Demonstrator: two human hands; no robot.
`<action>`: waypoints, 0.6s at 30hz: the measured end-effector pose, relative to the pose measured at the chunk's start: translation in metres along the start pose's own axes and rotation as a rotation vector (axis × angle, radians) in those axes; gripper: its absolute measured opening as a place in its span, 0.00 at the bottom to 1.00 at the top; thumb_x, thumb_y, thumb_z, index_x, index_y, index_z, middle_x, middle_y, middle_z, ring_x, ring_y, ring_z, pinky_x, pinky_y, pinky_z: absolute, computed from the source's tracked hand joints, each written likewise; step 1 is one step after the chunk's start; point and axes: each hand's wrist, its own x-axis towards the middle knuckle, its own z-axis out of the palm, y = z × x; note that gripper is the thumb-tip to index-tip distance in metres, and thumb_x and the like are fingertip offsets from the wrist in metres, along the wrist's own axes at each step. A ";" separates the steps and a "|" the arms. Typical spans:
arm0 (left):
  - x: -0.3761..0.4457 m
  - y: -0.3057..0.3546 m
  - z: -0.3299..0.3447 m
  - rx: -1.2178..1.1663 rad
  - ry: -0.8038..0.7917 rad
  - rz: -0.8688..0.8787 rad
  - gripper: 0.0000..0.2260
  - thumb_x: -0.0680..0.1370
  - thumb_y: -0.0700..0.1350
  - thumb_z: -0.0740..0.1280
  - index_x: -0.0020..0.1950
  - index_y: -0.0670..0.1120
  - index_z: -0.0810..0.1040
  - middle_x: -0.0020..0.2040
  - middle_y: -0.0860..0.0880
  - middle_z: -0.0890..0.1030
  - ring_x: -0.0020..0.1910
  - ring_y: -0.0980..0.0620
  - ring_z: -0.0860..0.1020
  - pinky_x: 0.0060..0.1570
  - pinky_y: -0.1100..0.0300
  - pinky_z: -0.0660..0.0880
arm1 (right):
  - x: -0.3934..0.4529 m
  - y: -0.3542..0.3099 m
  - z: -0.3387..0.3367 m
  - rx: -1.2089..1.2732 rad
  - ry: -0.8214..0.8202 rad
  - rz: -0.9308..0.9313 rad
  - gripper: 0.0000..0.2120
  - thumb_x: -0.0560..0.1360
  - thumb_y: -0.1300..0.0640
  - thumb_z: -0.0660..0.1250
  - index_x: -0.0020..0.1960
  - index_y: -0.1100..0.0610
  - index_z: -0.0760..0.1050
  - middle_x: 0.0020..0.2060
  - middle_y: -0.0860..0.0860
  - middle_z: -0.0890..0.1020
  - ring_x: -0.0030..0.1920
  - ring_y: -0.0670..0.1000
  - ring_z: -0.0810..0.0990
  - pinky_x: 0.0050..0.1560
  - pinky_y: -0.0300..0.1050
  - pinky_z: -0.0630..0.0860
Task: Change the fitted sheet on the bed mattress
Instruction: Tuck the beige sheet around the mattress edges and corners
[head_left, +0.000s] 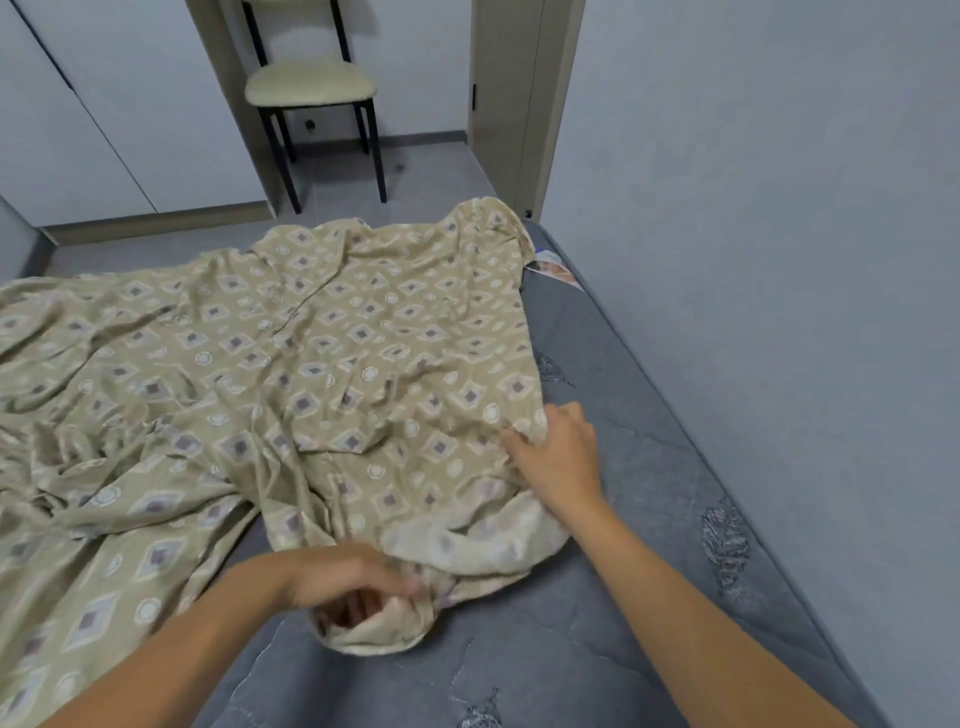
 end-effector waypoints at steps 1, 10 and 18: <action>0.002 0.009 0.001 0.017 0.017 -0.025 0.28 0.73 0.71 0.67 0.34 0.45 0.83 0.33 0.49 0.82 0.31 0.52 0.77 0.36 0.59 0.72 | 0.001 0.002 0.000 0.150 -0.214 0.043 0.21 0.76 0.39 0.74 0.42 0.57 0.75 0.46 0.50 0.77 0.46 0.50 0.76 0.47 0.50 0.74; 0.064 0.040 0.026 0.055 0.523 0.205 0.42 0.71 0.76 0.68 0.79 0.59 0.61 0.68 0.57 0.76 0.65 0.52 0.77 0.64 0.53 0.74 | 0.011 0.040 0.049 0.353 -0.351 0.363 0.36 0.72 0.44 0.79 0.73 0.54 0.70 0.70 0.53 0.75 0.69 0.56 0.76 0.68 0.51 0.75; 0.110 0.044 0.019 -0.195 0.651 0.251 0.05 0.82 0.40 0.69 0.48 0.46 0.79 0.36 0.44 0.85 0.35 0.42 0.83 0.39 0.50 0.79 | 0.036 0.051 0.047 0.367 -0.631 0.407 0.19 0.71 0.48 0.82 0.50 0.62 0.84 0.49 0.58 0.88 0.51 0.55 0.86 0.62 0.57 0.82</action>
